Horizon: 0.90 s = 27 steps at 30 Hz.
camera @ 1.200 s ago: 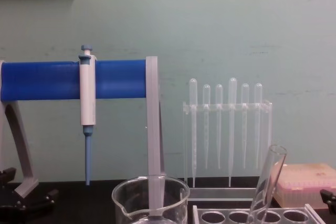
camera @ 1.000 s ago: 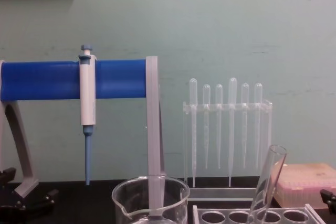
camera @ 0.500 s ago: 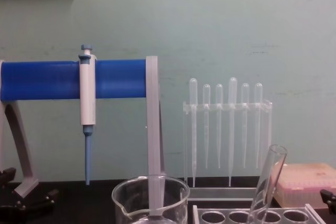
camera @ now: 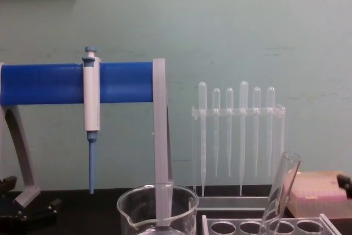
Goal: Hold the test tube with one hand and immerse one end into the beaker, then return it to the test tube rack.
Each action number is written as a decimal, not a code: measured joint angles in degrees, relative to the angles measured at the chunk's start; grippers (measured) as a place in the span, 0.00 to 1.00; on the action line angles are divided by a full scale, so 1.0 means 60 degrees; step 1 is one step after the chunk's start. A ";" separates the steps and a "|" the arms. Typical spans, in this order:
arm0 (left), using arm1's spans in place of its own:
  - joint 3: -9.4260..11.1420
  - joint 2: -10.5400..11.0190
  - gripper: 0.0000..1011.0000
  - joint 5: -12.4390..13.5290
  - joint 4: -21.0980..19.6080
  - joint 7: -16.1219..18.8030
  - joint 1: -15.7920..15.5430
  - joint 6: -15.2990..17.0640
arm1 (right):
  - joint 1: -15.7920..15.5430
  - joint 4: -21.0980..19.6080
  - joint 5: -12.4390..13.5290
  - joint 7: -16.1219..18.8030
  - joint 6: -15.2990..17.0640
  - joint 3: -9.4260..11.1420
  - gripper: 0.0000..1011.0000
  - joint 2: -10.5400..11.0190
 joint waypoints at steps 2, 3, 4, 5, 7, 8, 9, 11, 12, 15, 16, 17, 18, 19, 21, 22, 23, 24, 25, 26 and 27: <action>0.0000 0.0000 0.99 0.0000 0.0000 0.0000 -0.0001 0.0000 | -0.0057 -0.0165 0.0161 0.0113 0.0022 0.0139 0.99 0.0050; -0.0001 0.0000 0.99 0.0000 0.0000 0.0000 -0.0001 0.0000 | -0.0095 -0.0252 0.0261 0.0183 0.0044 0.0215 0.99 0.0079; 0.0000 0.0000 0.99 0.0000 0.0000 0.0000 0.0000 0.0000 | -0.0170 -0.0451 0.0485 0.0346 0.0087 0.0394 0.99 0.0157; 0.0000 0.0000 0.99 0.0000 0.0000 0.0000 -0.0001 0.0000 | -0.0203 -0.0533 0.0617 0.0440 0.0120 0.0480 0.99 0.0198; -0.0001 0.0000 0.99 0.0000 0.0000 0.0000 -0.0001 0.0000 | -0.0299 -0.0800 0.0997 0.0759 0.0236 0.0749 0.99 0.0343; 0.0000 0.0000 0.99 0.0000 0.0000 0.0000 0.0000 0.0000 | -0.0321 -0.0882 0.1143 0.0897 0.0300 0.0832 0.99 0.0396; 0.0000 -0.0001 0.99 0.0000 0.0000 0.0000 0.0000 0.0000 | -0.0348 -0.1030 0.1456 0.1216 0.0469 0.0984 0.99 0.0518; -0.0001 0.0000 0.99 0.0001 0.0000 0.0000 -0.0001 0.0000 | -0.0359 -0.1156 0.1729 0.1532 0.0654 0.1108 0.99 0.0648; 0.0000 0.0000 0.99 0.0000 0.0000 0.0001 -0.0001 0.0000 | -0.0360 -0.1210 0.1877 0.1705 0.0780 0.1163 0.99 0.0715; -0.0001 0.0000 0.99 0.0000 0.0000 0.0000 0.0000 0.0000 | -0.0349 -0.1439 0.2651 0.2706 0.1475 0.1411 0.99 0.1080; 0.0000 0.0000 0.99 0.0000 0.0000 0.0000 0.0000 0.0000 | -0.0348 -0.1473 0.2801 0.2904 0.1617 0.1451 0.99 0.1150; 0.0000 0.0000 0.99 0.0000 0.0000 0.0000 -0.0001 0.0000 | -0.0350 -0.1502 0.2974 0.3130 0.1768 0.1488 0.99 0.1211; -0.0001 0.0000 0.99 0.0000 0.0000 0.0000 -0.0001 0.0000 | -0.0368 -0.1548 0.3275 0.3541 0.2037 0.1557 0.99 0.1336; 0.0000 0.0000 0.99 0.0000 0.0000 0.0000 -0.0001 0.0000 | -0.0379 -0.1564 0.3397 0.3742 0.2160 0.1575 0.99 0.1394; 0.0000 0.0000 0.99 0.0000 0.0000 0.0000 0.0000 0.0000 | -0.0396 -0.1574 0.3629 0.4146 0.2393 0.1588 0.99 0.1504; -0.0001 0.0000 0.99 0.0000 0.0000 0.0000 0.0000 0.0000 | -0.0405 -0.1574 0.3801 0.4501 0.2545 0.1548 0.99 0.1612; -0.0001 0.0000 0.99 0.0001 0.0000 0.0000 -0.0001 0.0000 | -0.0409 -0.1566 0.3870 0.4649 0.2605 0.1513 0.99 0.1656; 0.0000 0.0000 0.99 0.0000 0.0000 0.0000 0.0000 0.0000 | -0.0413 -0.1550 0.3937 0.4795 0.2659 0.1476 0.99 0.1695; -0.0001 0.0000 0.99 0.0000 0.0000 0.0000 0.0000 0.0000 | -0.0414 -0.1535 0.3995 0.4926 0.2694 0.1431 0.99 0.1729; -0.0001 0.0000 0.99 0.0000 0.0000 0.0000 0.0000 0.0000 | -0.0414 -0.1480 0.4081 0.5133 0.2728 0.1335 0.99 0.1769; 0.0000 -0.0001 0.99 0.0000 0.0000 0.0000 0.0000 0.0000 | -0.0415 -0.1445 0.4121 0.5233 0.2734 0.1279 0.99 0.1781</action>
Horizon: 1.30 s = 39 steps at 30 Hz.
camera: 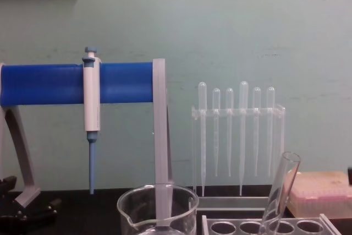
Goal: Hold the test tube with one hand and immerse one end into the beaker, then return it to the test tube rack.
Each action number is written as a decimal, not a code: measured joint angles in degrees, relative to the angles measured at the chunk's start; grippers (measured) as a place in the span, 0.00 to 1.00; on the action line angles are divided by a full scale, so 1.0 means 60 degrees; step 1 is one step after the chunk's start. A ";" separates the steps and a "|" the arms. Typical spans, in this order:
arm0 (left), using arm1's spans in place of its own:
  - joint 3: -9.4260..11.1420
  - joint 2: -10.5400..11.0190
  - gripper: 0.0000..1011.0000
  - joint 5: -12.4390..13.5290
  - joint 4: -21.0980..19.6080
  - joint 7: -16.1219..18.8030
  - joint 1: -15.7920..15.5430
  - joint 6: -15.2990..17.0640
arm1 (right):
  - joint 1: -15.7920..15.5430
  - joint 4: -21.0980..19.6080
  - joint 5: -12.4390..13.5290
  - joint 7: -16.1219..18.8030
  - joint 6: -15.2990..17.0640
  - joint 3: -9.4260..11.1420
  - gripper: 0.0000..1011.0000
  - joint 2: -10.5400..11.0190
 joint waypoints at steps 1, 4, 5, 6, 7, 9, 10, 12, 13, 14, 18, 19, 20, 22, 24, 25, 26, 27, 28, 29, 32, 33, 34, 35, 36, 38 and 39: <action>0.0000 0.0001 0.99 0.0001 0.0000 0.0000 0.0000 0.0000 | 0.0005 0.0078 0.0072 0.0179 -0.0016 -0.0106 0.99 0.0004; 0.0000 0.0001 0.99 0.0000 0.0000 0.0000 0.0000 0.0000 | 0.0037 0.0195 0.0134 0.0406 -0.0126 -0.0263 0.99 -0.0022; 0.0000 0.0001 0.99 0.0000 0.0000 0.0000 0.0000 0.0000 | 0.0069 0.0264 0.0149 0.0544 -0.0231 -0.0360 0.99 -0.0048; 0.0000 0.0001 0.99 0.0001 0.0000 0.0000 0.0000 0.0000 | 0.0094 0.0308 0.0151 0.0635 -0.0309 -0.0419 0.99 -0.0067; 0.0000 0.0001 0.99 0.0001 0.0000 0.0000 0.0000 0.0000 | 0.0121 0.0355 0.0148 0.0711 -0.0386 -0.0476 0.99 -0.0088; 0.0000 0.0001 0.99 0.0000 0.0000 0.0000 0.0000 0.0000 | 0.0214 0.0489 0.0123 0.0959 -0.0663 -0.0617 0.99 -0.0150; 0.0000 0.0000 0.99 0.0000 0.0000 0.0000 0.0000 0.0000 | 0.0253 0.0542 0.0106 0.1048 -0.0763 -0.0674 0.99 -0.0174; -0.0001 0.0000 0.99 0.0000 0.0000 0.0000 0.0000 0.0000 | 0.0380 0.0690 0.0035 0.1297 -0.1058 -0.0806 0.99 -0.0240; 0.0000 0.0000 0.99 0.0000 0.0000 0.0000 0.0000 0.0000 | 0.0432 0.0756 0.0006 0.1386 -0.1156 -0.0853 0.99 -0.0268; 0.0000 0.0001 0.99 0.0000 0.0000 0.0000 0.0000 0.0000 | 0.0488 0.0829 -0.0022 0.1484 -0.1258 -0.0903 0.99 -0.0302; -0.0001 0.0001 0.99 0.0001 0.0000 0.0000 0.0000 0.0000 | 0.0882 0.1233 -0.0160 0.2108 -0.1690 -0.1226 0.99 -0.0488; 0.0000 0.0000 0.99 0.0001 0.0000 0.0000 0.0000 0.0000 | 0.0949 0.1285 -0.0167 0.2218 -0.1731 -0.1278 0.99 -0.0511; 0.0000 0.0001 0.99 0.0000 0.0000 0.0000 -0.0001 0.0000 | 0.1054 0.1379 -0.0170 0.2413 -0.1797 -0.1373 0.99 -0.0542; 0.0000 0.0001 0.99 0.0001 0.0000 0.0000 0.0000 0.0000 | 0.1137 0.1451 -0.0172 0.2599 -0.1848 -0.1469 0.99 -0.0561; 0.0000 0.0001 0.99 0.0000 0.0000 0.0000 0.0000 0.0000 | 0.1232 0.1513 -0.0163 0.2807 -0.1897 -0.1576 0.99 -0.0566; 0.0000 0.0000 0.99 0.0000 0.0000 0.0000 0.0000 0.0000 | 0.1256 0.1525 -0.0157 0.2865 -0.1909 -0.1612 0.99 -0.0566; 0.0000 0.0001 0.99 0.0001 0.0000 0.0000 0.0000 0.0000 | 0.1291 0.1544 -0.0144 0.2952 -0.1935 -0.1668 0.99 -0.0563; 0.0000 0.0001 0.99 0.0000 0.0000 0.0000 0.0000 0.0000 | 0.1307 0.1554 -0.0137 0.2982 -0.1943 -0.1694 0.99 -0.0560; 0.0000 0.0000 0.99 0.0001 0.0000 0.0000 -0.0001 0.0000 | 0.1321 0.1560 -0.0128 0.3009 -0.1951 -0.1717 0.99 -0.0559; -0.0001 0.0001 0.99 0.0000 0.0000 0.0000 0.0000 0.0000 | 0.1336 0.1567 -0.0116 0.3027 -0.1958 -0.1738 0.99 -0.0559; 0.0000 0.0000 0.99 0.0001 0.0000 0.0000 0.0000 0.0000 | 0.1411 0.1584 -0.0092 0.3061 -0.1974 -0.1831 0.99 -0.0586; 0.0000 0.0001 0.99 0.0000 0.0000 0.0000 0.0000 0.0000 | 0.1437 0.1585 -0.0092 0.3063 -0.1974 -0.1855 0.99 -0.0597; 0.0000 0.0000 0.99 0.0000 0.0000 0.0000 0.0000 0.0000 | 0.1500 0.1590 -0.0099 0.3063 -0.1974 -0.1904 0.99 -0.0626; 0.0000 0.0001 0.99 0.0001 0.0000 0.0000 0.0000 0.0000 | 0.1538 0.1593 -0.0106 0.3063 -0.1974 -0.1933 0.99 -0.0646; 0.0000 0.0000 0.99 0.0001 0.0000 0.0000 0.0000 0.0000 | 0.1612 0.1601 -0.0124 0.3055 -0.1972 -0.1988 0.99 -0.0688; 0.0000 0.0000 0.99 0.0000 0.0000 0.0000 0.0000 0.0000 | 0.1685 0.1608 -0.0140 0.3052 -0.1958 -0.2037 0.99 -0.0734; 0.0000 0.0001 0.99 0.0001 0.0000 0.0000 0.0000 0.0000 | 0.1722 0.1613 -0.0146 0.3046 -0.1949 -0.2061 0.99 -0.0757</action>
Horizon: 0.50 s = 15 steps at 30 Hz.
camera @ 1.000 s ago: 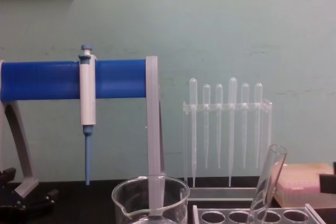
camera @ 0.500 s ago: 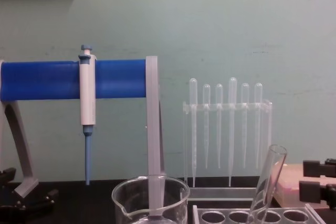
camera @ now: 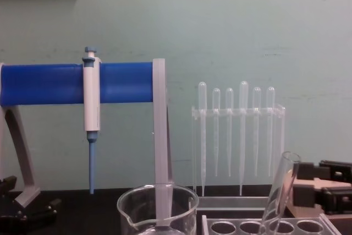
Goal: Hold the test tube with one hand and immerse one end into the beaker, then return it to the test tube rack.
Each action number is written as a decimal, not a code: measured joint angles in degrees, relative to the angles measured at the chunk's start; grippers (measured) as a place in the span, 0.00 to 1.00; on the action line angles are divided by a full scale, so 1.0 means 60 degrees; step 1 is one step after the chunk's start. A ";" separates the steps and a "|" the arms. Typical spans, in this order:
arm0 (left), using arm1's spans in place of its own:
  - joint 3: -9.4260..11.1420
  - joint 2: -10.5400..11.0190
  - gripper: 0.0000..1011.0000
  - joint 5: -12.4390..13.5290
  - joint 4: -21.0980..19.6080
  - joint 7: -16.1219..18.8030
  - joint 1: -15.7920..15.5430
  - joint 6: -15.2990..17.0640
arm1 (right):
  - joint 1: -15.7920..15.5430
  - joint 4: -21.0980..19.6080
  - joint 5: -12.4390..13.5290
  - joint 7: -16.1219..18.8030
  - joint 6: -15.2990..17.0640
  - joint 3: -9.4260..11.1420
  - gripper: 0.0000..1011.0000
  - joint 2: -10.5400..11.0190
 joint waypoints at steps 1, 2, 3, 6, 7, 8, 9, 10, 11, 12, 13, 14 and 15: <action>0.0001 -0.0001 0.99 0.0000 0.0000 0.0000 -0.0001 0.0000 | 0.0079 0.0013 -0.0013 -0.0017 0.0019 -0.0052 0.99 -0.0048; 0.0000 0.0000 0.99 0.0000 0.0000 0.0000 0.0000 0.0000 | 0.0108 0.0017 -0.0020 -0.0028 0.0033 -0.0073 0.99 -0.0065; 0.0000 0.0000 0.99 0.0000 0.0000 0.0000 0.0000 0.0000 | 0.0184 0.0039 -0.0036 -0.0071 0.0074 -0.0134 0.99 -0.0125; 0.0001 0.0000 0.99 0.0000 0.0000 0.0000 0.0000 0.0000 | 0.0285 0.0083 -0.0071 -0.0130 0.0132 -0.0223 0.99 -0.0215; 0.0001 0.0000 0.99 0.0000 0.0000 0.0000 -0.0001 0.0000 | 0.0345 0.0117 -0.0097 -0.0164 0.0164 -0.0279 0.99 -0.0270; 0.0000 0.0000 0.99 0.0000 0.0000 0.0000 0.0000 0.0000 | 0.0374 0.0137 -0.0107 -0.0182 0.0172 -0.0304 0.99 -0.0298; 0.0001 0.0000 0.99 0.0000 0.0000 0.0000 0.0000 0.0000 | 0.0403 0.0155 -0.0117 -0.0204 0.0182 -0.0329 0.99 -0.0323; 0.0000 0.0000 0.99 0.0000 0.0000 0.0000 0.0000 0.0000 | 0.0442 0.0186 -0.0141 -0.0235 0.0198 -0.0366 0.99 -0.0360; 0.0001 0.0000 0.99 0.0000 0.0000 0.0000 0.0000 0.0000 | 0.0461 0.0200 -0.0148 -0.0248 0.0202 -0.0385 0.99 -0.0381; 0.0000 0.0000 0.99 0.0000 0.0000 0.0000 0.0000 0.0000 | 0.0482 0.0216 -0.0154 -0.0271 0.0204 -0.0405 0.99 -0.0406; 0.0000 0.0000 0.99 0.0000 0.0000 0.0000 0.0000 0.0000 | 0.0512 0.0248 -0.0166 -0.0296 0.0204 -0.0437 0.99 -0.0445; 0.0000 0.0000 0.99 0.0000 0.0000 0.0000 0.0000 0.0000 | 0.0528 0.0270 -0.0171 -0.0307 0.0202 -0.0453 0.99 -0.0470; 0.0001 0.0000 0.99 0.0000 0.0000 0.0000 0.0000 0.0000 | 0.0542 0.0290 -0.0177 -0.0319 0.0198 -0.0470 0.99 -0.0491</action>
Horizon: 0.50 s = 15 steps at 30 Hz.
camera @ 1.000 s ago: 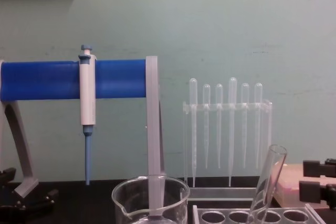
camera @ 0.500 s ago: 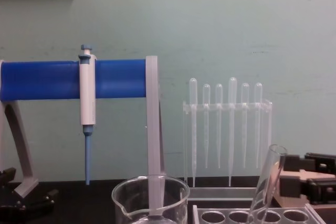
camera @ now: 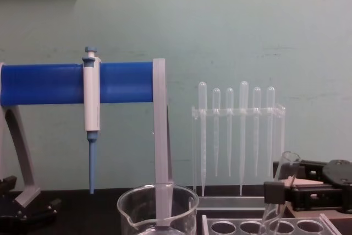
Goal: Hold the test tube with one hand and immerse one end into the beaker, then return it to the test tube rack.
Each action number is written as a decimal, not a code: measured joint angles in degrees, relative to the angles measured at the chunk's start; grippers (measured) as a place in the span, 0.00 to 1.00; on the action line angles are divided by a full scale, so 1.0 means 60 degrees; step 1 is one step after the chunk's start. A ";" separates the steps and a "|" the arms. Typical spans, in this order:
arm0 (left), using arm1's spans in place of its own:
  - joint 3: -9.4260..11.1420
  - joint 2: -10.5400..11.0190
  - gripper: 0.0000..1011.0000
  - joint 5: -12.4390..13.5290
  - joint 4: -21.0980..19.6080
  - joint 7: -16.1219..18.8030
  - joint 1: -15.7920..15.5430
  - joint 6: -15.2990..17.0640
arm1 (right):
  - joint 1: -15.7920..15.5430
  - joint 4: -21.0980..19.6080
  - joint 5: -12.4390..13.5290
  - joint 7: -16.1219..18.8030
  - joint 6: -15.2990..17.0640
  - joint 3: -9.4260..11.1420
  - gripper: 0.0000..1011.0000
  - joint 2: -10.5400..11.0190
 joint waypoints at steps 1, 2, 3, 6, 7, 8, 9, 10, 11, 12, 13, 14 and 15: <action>0.0000 0.0000 0.99 0.0000 0.0000 0.0000 0.0000 0.0000 | 0.0000 0.0000 0.0000 0.0000 0.0000 0.0000 0.99 0.0000; 0.0000 0.0000 0.99 0.0000 0.0000 0.0000 0.0000 -0.0001 | 0.0033 0.0047 -0.0048 -0.0053 -0.0035 -0.0040 0.99 -0.0054; 0.0000 0.0000 0.99 0.0000 0.0000 0.0000 0.0000 0.0000 | 0.0043 0.0062 -0.0071 -0.0064 -0.0056 -0.0057 0.99 -0.0071; -0.0001 0.0000 0.99 0.0000 0.0000 0.0000 0.0000 -0.0001 | 0.0072 0.0104 -0.0180 -0.0118 -0.0164 -0.0111 0.99 -0.0128; -0.0001 0.0000 0.99 0.0000 0.0000 0.0000 0.0000 0.0000 | 0.0071 0.0104 -0.0181 -0.0118 -0.0165 -0.0112 0.99 -0.0129; 0.0000 0.0000 0.99 0.0000 0.0000 0.0000 0.0000 0.0000 | 0.0072 0.0103 -0.0181 -0.0119 -0.0165 -0.0111 0.99 -0.0126; -0.0001 0.0000 0.99 0.0000 0.0000 -0.0001 0.0000 0.0000 | 0.0072 0.0103 -0.0180 -0.0118 -0.0164 -0.0110 0.99 -0.0125; -0.0001 0.0000 0.99 0.0000 0.0000 -0.0001 0.0000 0.0000 | 0.0072 0.0103 -0.0180 -0.0118 -0.0164 -0.0110 0.99 -0.0125; 0.0000 0.0000 0.99 0.0000 0.0000 0.0000 0.0000 -0.0001 | 0.0072 0.0101 -0.0178 -0.0118 -0.0161 -0.0106 0.99 -0.0122; 0.0000 0.0000 0.99 0.0000 0.0000 -0.0001 0.0001 -0.0001 | 0.0072 0.0099 -0.0174 -0.0117 -0.0159 -0.0104 0.99 -0.0120; -0.0001 0.0000 0.99 0.0000 0.0000 0.0000 0.0000 -0.0001 | 0.0072 0.0097 -0.0172 -0.0117 -0.0156 -0.0102 0.99 -0.0120; 0.0000 0.0000 0.99 0.0000 0.0000 0.0000 0.0001 0.0000 | 0.0072 0.0096 -0.0165 -0.0116 -0.0153 -0.0100 0.97 -0.0119; 0.0000 0.0000 0.99 0.0000 0.0000 0.0000 0.0000 0.0000 | 0.0072 0.0095 -0.0162 -0.0116 -0.0151 -0.0098 0.97 -0.0118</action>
